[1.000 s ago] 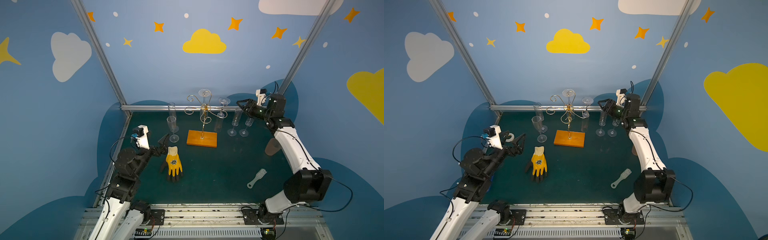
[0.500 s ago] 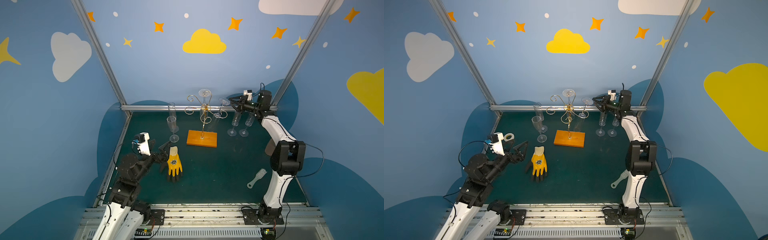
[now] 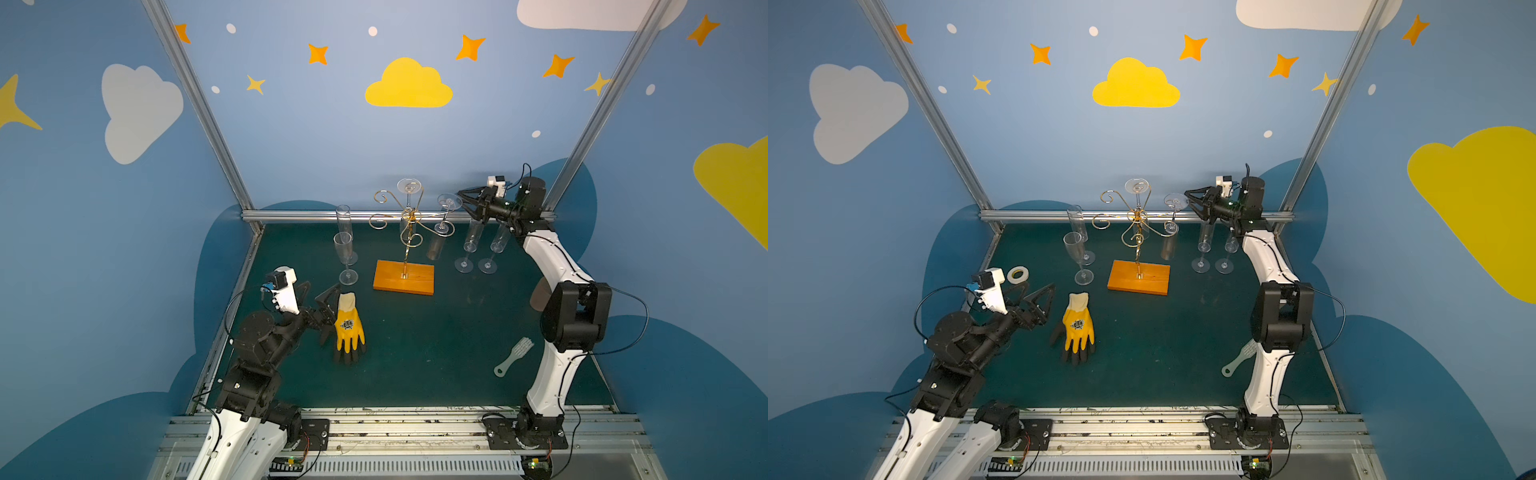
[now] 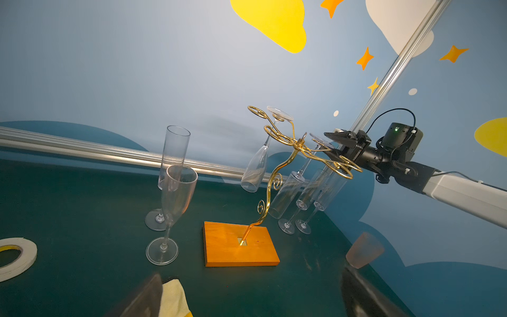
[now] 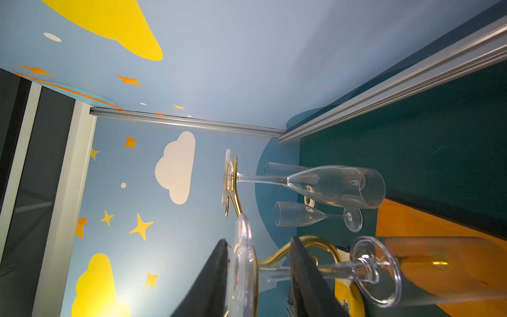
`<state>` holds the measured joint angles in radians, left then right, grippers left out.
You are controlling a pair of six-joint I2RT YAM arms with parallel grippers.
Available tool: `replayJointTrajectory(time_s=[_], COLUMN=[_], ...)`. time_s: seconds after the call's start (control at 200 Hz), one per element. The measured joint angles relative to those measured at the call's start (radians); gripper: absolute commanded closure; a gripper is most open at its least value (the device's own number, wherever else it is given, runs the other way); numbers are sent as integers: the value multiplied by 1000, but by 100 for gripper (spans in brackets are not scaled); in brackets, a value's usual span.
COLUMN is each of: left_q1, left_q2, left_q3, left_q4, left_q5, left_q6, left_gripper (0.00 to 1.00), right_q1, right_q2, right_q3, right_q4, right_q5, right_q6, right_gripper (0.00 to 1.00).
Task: Take the wine glass off the wine glass rack
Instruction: Pick up the wine glass from the wine glass rack.
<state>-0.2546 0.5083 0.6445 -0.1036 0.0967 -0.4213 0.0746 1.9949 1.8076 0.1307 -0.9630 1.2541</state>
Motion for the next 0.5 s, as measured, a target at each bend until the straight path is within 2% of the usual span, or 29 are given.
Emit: replayJointTrajectory(time_s=[0.265, 0.501], left_q1=[0, 0], left_q2=[0, -16], left_q3=[-2, -5], left_q4=[2, 1], left_q5=[-3, -9], left_q6=[-11, -15], left_gripper=[1, 1], right_q1=[15, 26], right_q2=[0, 0], right_q3=[0, 0], right_q4=[0, 1], right_q5=[-21, -35], right_q6=[4, 3], right_gripper=[67, 77])
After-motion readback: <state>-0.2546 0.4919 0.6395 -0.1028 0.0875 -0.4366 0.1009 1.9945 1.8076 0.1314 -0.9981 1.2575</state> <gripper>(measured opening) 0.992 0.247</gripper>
